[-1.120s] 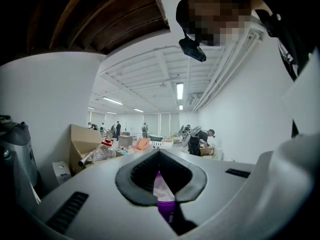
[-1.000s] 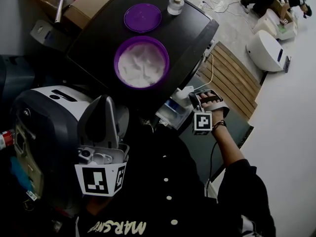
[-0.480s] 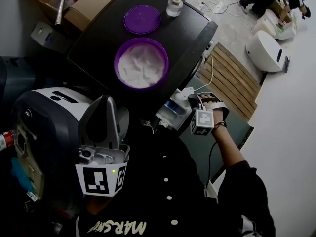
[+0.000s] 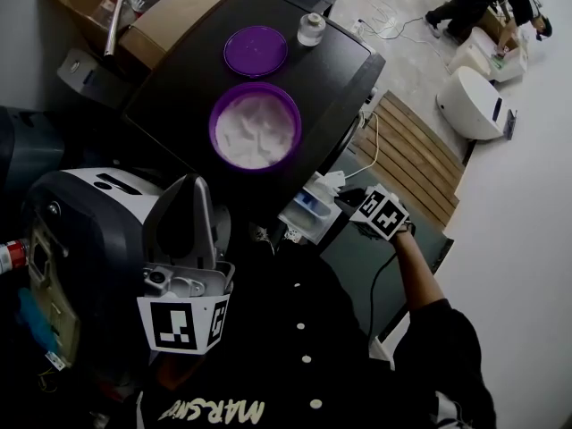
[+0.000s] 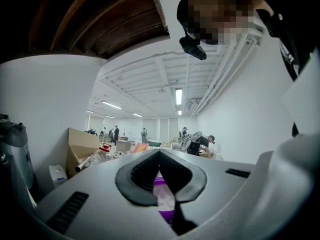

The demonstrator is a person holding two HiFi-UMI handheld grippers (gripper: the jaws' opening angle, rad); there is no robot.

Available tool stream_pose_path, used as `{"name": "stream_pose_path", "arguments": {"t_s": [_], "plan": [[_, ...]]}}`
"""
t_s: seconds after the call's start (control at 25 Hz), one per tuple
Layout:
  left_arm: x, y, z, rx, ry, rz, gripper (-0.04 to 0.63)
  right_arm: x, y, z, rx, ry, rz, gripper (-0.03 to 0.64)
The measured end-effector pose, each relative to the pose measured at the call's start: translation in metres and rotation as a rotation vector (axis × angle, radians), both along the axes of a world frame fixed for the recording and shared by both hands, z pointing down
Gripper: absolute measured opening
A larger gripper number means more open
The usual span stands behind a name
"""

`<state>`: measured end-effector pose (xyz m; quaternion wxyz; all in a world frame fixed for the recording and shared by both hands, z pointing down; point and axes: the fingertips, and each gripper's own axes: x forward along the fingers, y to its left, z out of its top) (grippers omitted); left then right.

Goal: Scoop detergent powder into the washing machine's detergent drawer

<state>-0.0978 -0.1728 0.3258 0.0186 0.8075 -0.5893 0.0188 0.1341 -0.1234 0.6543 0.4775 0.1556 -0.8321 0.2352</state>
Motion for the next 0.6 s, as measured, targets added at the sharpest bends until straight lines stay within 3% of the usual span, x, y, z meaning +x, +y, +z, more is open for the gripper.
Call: {"name": "stream_pose_path", "arguments": {"t_s": [0.32,0.48,0.6], "plan": [[0.001,-0.003,-0.008,0.03,0.02,0.009,0.014,-0.01,-0.003,-0.053,-0.132,-0.288,0.251,0.032],[0.002,-0.005,-0.012,0.047,0.026,0.015,0.014,-0.018,-0.017,-0.106,-0.116,-0.482,0.363,0.032],[0.003,-0.007,-0.015,0.056,0.028,0.022,0.015,-0.019,-0.031,-0.149,-0.053,-0.598,0.446,0.034]]}}
